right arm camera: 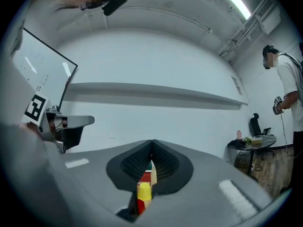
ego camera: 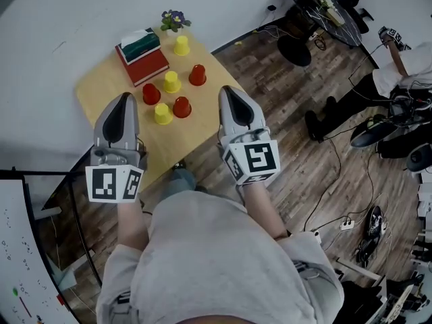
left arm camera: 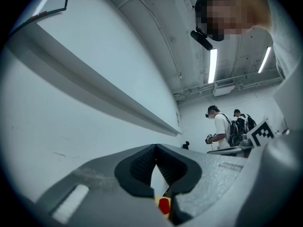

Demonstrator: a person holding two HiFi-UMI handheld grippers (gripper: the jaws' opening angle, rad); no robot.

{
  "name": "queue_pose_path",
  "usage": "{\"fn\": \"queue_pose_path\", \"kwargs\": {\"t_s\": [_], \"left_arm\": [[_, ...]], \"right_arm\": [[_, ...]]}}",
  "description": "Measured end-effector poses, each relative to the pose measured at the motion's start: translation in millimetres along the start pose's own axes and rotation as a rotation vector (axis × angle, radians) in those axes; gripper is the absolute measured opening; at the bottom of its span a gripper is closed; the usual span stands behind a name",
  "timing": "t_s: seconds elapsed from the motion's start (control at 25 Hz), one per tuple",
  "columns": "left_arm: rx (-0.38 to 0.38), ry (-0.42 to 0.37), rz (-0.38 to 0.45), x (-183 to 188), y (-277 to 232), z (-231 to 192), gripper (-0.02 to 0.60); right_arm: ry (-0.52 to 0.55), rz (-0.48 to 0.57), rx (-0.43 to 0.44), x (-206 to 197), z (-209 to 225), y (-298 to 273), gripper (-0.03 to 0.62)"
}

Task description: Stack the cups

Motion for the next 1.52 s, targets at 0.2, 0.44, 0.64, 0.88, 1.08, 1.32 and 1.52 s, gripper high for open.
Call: {"fn": "queue_pose_path", "kwargs": {"t_s": [0.2,0.44,0.64,0.88,1.08,1.32,1.52], "left_arm": [[0.008,0.011,-0.025,-11.6,-23.8,-22.8,0.005],[0.017,0.036,-0.081,-35.0,-41.9,-41.9,0.005],[0.022,0.058,-0.126,-53.7,-49.8,-54.4,0.005],[0.032,0.069,-0.168,-69.7,-51.5,-65.9,0.005],[0.040,0.076,-0.198,-81.8,-49.8,-75.1,0.005],[0.053,0.084,-0.225,-91.5,-46.5,-85.0,0.005],[0.057,0.084,-0.234,-95.3,-45.0,-90.6,0.005]], "right_arm": [[-0.021,-0.043,0.019,-13.1,3.2,-36.8,0.003],[-0.075,-0.159,0.057,-53.0,0.7,-67.6,0.003],[-0.148,-0.315,0.116,-107.7,-10.8,-84.4,0.063],[-0.218,-0.483,0.151,-170.3,-24.0,-96.1,0.155],[-0.191,-0.586,0.134,-210.8,-28.7,-105.6,0.223],[-0.143,-0.685,0.120,-245.2,-34.5,-113.0,0.244],[-0.129,-0.675,0.071,-247.5,-28.4,-111.8,0.215]]}}
Point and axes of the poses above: the fingertips, and each gripper's own axes: y backward along the fingers, z to its right, x out of its top, the point moved 7 cm from there along y, backward along the fingers, and after that the axes turned 3 degrees about x, right-handed, at the moved point
